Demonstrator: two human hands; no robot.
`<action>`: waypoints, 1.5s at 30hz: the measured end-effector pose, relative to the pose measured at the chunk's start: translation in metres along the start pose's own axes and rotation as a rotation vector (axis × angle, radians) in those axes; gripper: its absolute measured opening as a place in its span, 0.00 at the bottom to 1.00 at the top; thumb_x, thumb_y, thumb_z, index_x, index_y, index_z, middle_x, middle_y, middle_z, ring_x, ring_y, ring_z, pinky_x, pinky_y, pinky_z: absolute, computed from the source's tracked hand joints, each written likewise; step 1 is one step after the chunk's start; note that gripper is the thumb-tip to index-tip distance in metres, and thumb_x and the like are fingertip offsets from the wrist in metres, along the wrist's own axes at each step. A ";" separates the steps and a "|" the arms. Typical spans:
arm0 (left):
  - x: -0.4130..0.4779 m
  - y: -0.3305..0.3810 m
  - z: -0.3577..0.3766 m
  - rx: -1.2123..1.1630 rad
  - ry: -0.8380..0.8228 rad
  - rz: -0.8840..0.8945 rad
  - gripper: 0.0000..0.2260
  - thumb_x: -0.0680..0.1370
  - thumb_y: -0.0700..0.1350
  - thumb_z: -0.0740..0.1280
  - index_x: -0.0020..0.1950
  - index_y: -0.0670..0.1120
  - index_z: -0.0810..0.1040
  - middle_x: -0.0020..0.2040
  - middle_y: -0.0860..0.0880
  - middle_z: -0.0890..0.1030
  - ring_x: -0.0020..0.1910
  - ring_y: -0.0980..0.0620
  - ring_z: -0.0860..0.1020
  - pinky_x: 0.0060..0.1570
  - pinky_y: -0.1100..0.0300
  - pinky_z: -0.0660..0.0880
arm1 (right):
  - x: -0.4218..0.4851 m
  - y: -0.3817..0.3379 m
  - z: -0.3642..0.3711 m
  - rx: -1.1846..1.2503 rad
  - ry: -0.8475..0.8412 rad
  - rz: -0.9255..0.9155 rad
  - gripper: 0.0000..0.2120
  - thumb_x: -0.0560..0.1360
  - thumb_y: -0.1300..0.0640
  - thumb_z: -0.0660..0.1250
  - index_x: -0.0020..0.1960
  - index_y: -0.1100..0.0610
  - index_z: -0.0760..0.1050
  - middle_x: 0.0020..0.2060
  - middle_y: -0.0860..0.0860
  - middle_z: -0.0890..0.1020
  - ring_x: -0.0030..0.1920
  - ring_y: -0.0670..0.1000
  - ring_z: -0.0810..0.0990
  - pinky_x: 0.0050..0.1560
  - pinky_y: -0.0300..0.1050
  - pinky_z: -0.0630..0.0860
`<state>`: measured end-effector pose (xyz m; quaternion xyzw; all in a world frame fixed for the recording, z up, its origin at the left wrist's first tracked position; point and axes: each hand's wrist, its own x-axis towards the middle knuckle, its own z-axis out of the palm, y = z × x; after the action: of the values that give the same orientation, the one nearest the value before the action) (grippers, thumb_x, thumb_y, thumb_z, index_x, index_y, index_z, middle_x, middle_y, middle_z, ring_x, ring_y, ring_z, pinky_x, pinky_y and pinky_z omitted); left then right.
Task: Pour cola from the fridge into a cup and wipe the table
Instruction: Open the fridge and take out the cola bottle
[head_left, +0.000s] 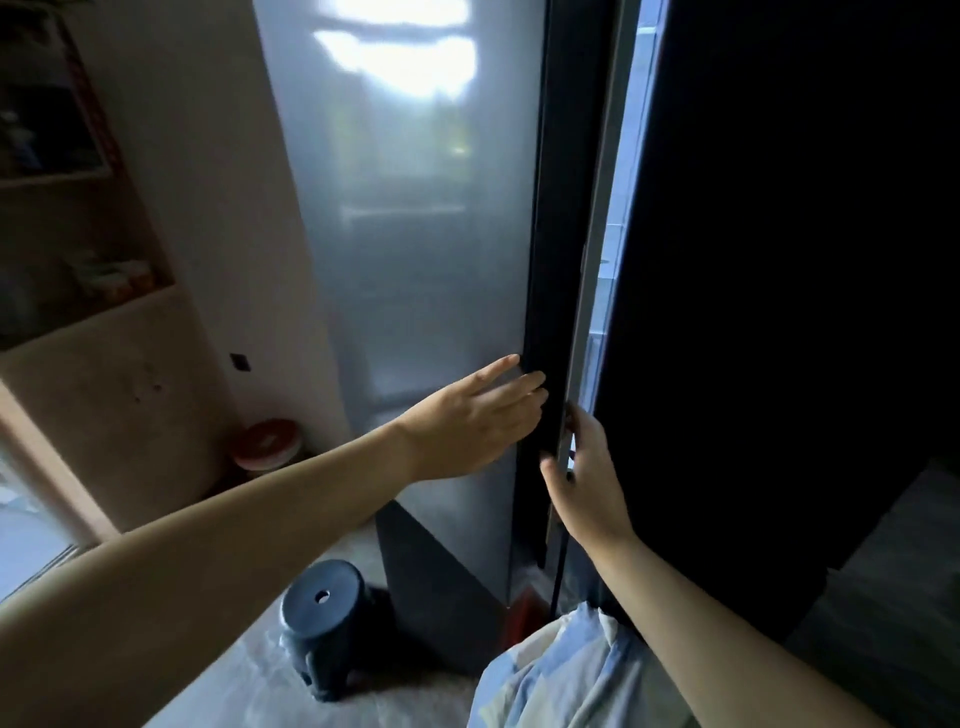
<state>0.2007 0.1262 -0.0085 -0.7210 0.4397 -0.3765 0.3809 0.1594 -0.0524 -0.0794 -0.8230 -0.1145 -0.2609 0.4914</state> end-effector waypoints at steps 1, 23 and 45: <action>-0.011 0.001 -0.002 -0.005 0.017 -0.016 0.21 0.80 0.46 0.49 0.67 0.45 0.75 0.68 0.48 0.76 0.70 0.46 0.69 0.73 0.43 0.53 | -0.005 -0.002 0.001 -0.023 0.018 -0.051 0.23 0.77 0.63 0.63 0.65 0.42 0.65 0.56 0.28 0.70 0.62 0.34 0.69 0.62 0.29 0.65; -0.178 0.061 -0.053 -0.075 -0.210 -0.205 0.24 0.80 0.40 0.48 0.78 0.43 0.57 0.77 0.44 0.61 0.77 0.43 0.55 0.75 0.48 0.52 | -0.078 -0.036 0.103 0.123 -0.497 -0.269 0.39 0.75 0.60 0.66 0.77 0.47 0.48 0.72 0.51 0.68 0.69 0.48 0.71 0.66 0.43 0.71; -0.250 0.120 -0.030 -0.602 -0.747 -0.860 0.35 0.68 0.53 0.73 0.72 0.40 0.70 0.72 0.41 0.70 0.72 0.44 0.67 0.71 0.51 0.58 | -0.056 -0.033 0.212 -0.595 -1.011 -0.439 0.34 0.78 0.57 0.59 0.77 0.62 0.43 0.77 0.57 0.44 0.77 0.55 0.40 0.74 0.44 0.38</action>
<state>0.0503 0.3110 -0.1529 -0.9907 0.0356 -0.0791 0.1046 0.1651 0.1517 -0.1661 -0.9036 -0.4215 0.0450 0.0611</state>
